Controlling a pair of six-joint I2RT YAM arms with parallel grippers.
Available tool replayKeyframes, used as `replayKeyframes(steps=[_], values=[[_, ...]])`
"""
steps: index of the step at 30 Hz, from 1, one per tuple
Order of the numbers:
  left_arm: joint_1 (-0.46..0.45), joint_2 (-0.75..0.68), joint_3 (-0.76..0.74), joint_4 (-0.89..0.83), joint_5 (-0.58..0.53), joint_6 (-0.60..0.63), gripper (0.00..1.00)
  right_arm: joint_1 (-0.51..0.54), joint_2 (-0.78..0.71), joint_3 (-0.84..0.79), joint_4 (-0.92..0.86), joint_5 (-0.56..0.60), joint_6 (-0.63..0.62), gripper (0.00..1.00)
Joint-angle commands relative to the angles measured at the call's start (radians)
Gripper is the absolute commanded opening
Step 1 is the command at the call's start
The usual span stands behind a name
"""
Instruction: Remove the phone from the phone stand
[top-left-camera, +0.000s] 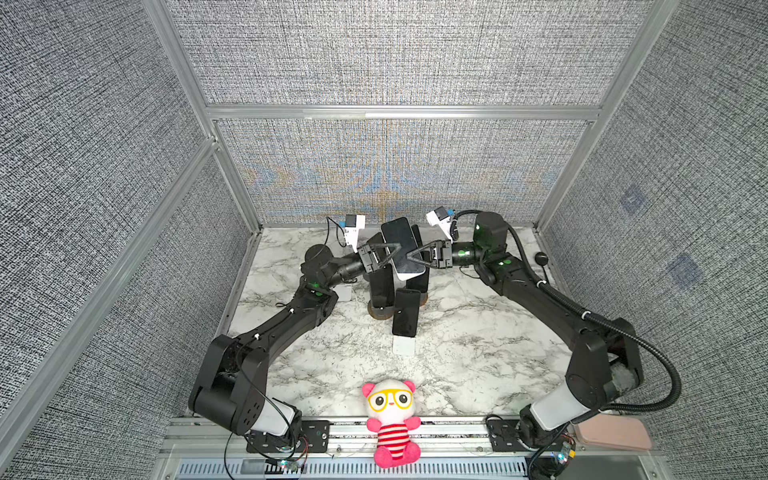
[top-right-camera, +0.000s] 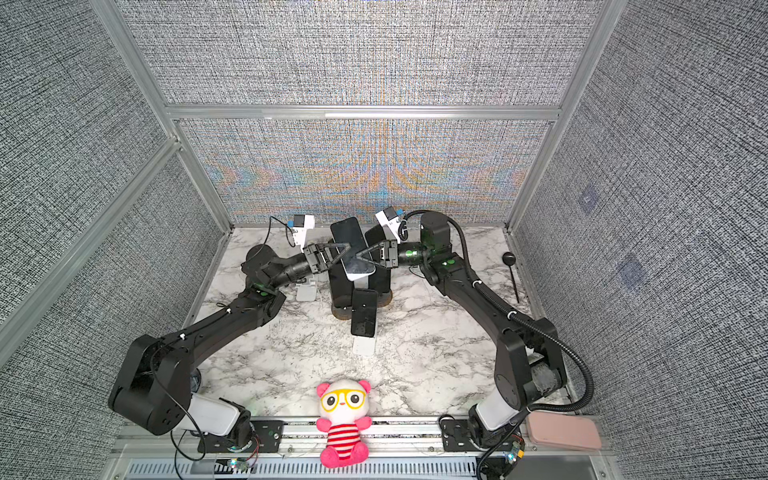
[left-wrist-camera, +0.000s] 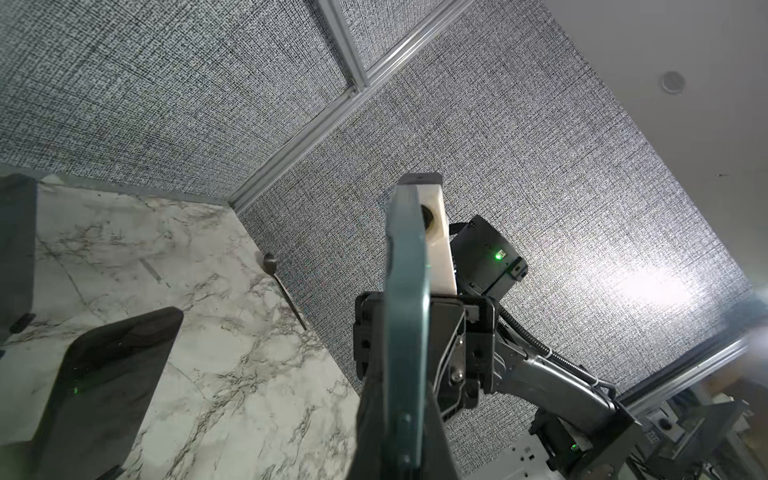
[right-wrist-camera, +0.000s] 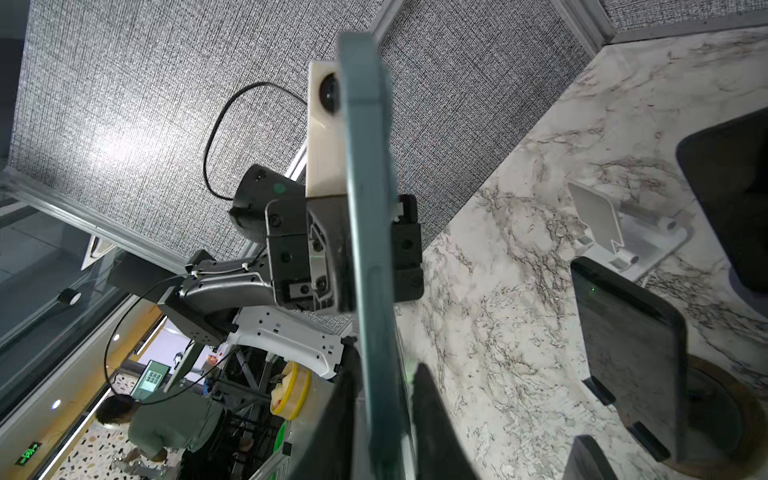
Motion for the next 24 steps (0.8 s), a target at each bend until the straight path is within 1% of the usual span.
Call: replayKeyframes(steps=[1, 3, 5, 6, 7, 8, 10, 12, 13, 15, 18, 22, 24], values=[[-0.002, -0.010, 0.001, 0.024, -0.026, 0.025, 0.00, -0.024, -0.036, 0.023, -0.118, 0.032, -0.095, 0.50], [-0.002, -0.030, -0.002, -0.040, -0.054, 0.065, 0.00, -0.040, -0.080, 0.063, -0.359, 0.133, -0.264, 0.70], [-0.002, -0.047, -0.005, -0.108, -0.100, 0.102, 0.00, -0.037, -0.128, 0.095, -0.540, 0.274, -0.392, 0.82], [-0.002, -0.053, -0.005, -0.142, -0.123, 0.120, 0.00, -0.031, -0.155, 0.089, -0.570, 0.336, -0.412, 0.86], [-0.002, -0.058, -0.001, -0.177, -0.144, 0.130, 0.00, -0.019, -0.176, 0.087, -0.601, 0.403, -0.433, 0.89], [-0.003, -0.062, 0.005, -0.220, -0.167, 0.140, 0.00, 0.010, -0.198, 0.095, -0.649, 0.500, -0.472, 0.91], [-0.010, -0.071, 0.019, -0.294, -0.205, 0.167, 0.00, 0.092, -0.216, 0.130, -0.774, 0.751, -0.543, 0.95], [-0.024, -0.079, 0.037, -0.361, -0.238, 0.207, 0.00, 0.183, -0.218, 0.161, -0.841, 0.989, -0.577, 0.96], [-0.029, -0.078, 0.042, -0.371, -0.243, 0.218, 0.00, 0.214, -0.218, 0.165, -0.846, 1.054, -0.582, 0.96], [-0.037, -0.068, 0.047, -0.359, -0.242, 0.213, 0.00, 0.266, -0.209, 0.176, -0.841, 1.135, -0.579, 0.97], [-0.049, -0.054, 0.051, -0.347, -0.241, 0.208, 0.00, 0.330, -0.162, 0.218, -0.851, 1.207, -0.589, 0.99], [-0.058, -0.048, 0.048, -0.337, -0.238, 0.199, 0.00, 0.379, -0.084, 0.279, -0.864, 1.277, -0.604, 0.99], [-0.061, -0.052, 0.048, -0.340, -0.237, 0.200, 0.00, 0.391, -0.050, 0.307, -0.869, 1.300, -0.602, 0.97]])
